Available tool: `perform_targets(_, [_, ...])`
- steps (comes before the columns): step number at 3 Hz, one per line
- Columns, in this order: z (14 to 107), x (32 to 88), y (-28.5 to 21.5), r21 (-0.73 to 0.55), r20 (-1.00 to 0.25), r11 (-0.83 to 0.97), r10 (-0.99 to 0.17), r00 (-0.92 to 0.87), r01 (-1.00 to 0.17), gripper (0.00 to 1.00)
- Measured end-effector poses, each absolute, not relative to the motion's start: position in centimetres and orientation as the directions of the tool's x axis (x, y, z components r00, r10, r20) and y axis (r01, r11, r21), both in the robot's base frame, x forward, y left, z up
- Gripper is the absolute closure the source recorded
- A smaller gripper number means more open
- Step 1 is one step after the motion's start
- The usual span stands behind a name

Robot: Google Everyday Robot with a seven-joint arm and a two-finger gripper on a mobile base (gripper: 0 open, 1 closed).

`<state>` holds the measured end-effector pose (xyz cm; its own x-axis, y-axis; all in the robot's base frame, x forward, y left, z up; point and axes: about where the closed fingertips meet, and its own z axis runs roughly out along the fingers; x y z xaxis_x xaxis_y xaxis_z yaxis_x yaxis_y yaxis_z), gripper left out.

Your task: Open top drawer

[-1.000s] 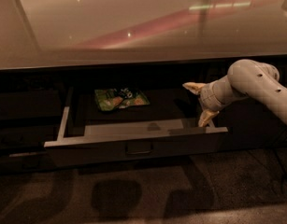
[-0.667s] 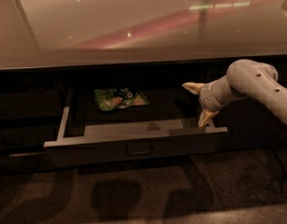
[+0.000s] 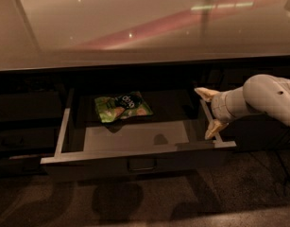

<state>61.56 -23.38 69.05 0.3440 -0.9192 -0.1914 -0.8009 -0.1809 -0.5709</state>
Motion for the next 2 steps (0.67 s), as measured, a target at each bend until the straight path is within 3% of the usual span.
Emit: perform_targets(2, [68.94, 61.19, -23.15, -0.571, -0.19, -0.188, -0.917, 0.352, -0.799, 0.0])
